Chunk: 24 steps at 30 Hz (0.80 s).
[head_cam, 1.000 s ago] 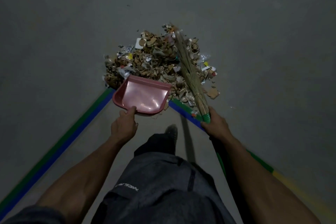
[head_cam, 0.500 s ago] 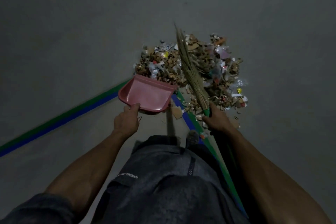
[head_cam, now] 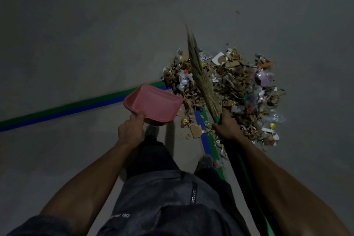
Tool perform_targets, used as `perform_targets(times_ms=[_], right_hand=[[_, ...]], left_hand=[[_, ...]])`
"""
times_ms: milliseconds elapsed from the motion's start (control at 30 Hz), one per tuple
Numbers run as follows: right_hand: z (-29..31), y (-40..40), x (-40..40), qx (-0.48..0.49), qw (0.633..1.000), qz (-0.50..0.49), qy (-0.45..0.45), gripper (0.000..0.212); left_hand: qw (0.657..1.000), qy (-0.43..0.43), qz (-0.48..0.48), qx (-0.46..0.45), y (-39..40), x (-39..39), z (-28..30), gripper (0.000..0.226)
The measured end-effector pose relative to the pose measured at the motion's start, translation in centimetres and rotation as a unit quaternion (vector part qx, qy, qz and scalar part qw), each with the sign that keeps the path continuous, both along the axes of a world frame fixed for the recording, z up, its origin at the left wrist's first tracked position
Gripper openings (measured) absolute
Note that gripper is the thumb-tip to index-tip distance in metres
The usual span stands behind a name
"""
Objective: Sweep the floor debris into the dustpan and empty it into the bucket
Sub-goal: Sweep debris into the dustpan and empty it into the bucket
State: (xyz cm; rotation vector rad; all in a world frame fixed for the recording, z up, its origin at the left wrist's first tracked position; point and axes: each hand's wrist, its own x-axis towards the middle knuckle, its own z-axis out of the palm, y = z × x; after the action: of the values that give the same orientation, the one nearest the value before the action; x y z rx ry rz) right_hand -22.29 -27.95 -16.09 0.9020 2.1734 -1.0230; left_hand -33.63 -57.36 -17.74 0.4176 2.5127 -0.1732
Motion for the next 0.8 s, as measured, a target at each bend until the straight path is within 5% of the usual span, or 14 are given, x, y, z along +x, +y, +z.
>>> perform_targets(times_ms=[367,800], right_hand=[[-11.0,-6.5,-16.5,-0.039,0.995,-0.08,-0.048,0.038],[-35.4,-15.0,-31.7,-0.121,0.988,-0.08,-0.046,0.029]], left_hand=[[0.995,-0.038,-0.088,-0.006,-3.9,-18.7,-11.0,0.039],[0.983,-0.019,-0.16,-0.084,-7.3,-28.1,-30.5,0.034]])
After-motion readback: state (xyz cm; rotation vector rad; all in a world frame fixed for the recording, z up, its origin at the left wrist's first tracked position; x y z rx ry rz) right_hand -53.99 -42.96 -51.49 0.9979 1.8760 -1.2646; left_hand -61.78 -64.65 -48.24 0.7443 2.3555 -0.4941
